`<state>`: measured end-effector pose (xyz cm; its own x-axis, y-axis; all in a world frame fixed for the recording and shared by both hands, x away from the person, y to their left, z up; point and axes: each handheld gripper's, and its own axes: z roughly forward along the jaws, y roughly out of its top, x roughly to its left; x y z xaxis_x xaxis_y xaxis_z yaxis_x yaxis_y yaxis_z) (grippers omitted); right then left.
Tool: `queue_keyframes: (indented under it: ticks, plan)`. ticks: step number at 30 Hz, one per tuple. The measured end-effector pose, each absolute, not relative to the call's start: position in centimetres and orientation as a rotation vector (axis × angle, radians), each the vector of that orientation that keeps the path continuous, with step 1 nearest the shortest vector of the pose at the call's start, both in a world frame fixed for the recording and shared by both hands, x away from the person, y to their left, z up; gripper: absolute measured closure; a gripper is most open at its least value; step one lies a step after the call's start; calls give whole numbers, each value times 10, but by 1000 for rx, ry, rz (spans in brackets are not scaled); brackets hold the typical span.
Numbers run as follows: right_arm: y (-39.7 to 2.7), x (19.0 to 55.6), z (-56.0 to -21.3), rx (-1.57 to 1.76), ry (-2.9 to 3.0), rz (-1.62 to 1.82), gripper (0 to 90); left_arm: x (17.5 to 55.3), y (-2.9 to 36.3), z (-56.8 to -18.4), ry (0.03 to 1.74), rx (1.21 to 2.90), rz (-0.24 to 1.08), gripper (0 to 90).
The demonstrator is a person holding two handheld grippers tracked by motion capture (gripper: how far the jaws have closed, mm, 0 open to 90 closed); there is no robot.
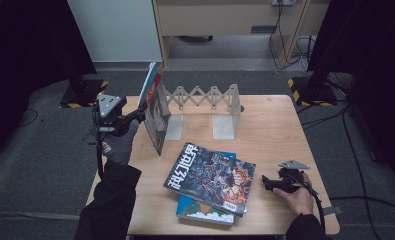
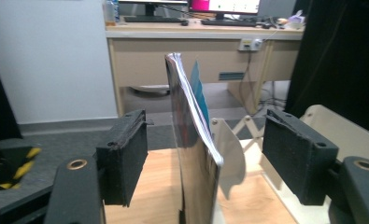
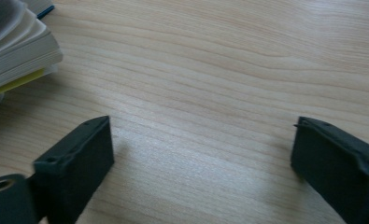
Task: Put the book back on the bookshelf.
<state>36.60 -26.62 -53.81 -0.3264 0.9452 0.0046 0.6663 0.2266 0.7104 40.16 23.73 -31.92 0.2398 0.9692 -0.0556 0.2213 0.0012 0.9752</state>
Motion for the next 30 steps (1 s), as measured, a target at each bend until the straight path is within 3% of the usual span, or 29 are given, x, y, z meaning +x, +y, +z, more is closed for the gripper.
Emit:
queue_keyframes:
  ticks: [4, 9, 21, 30]
  plan:
    - [-269, 365, -534, 1504, 2070, 852, 162, 391, 243, -322, 1184, 1465, 891, 287]
    - [-271, 364, -527, 1507, 2037, 883, 188, 377, 247, -327, 1179, 1493, 862, 298]
    - [-268, 357, -510, 1457, 1998, 977, 208, 342, 255, -349, 1149, 1589, 774, 299]
    - [-260, 350, -497, 1422, 1993, 1048, 222, 331, 261, -382, 1123, 1649, 698, 356]
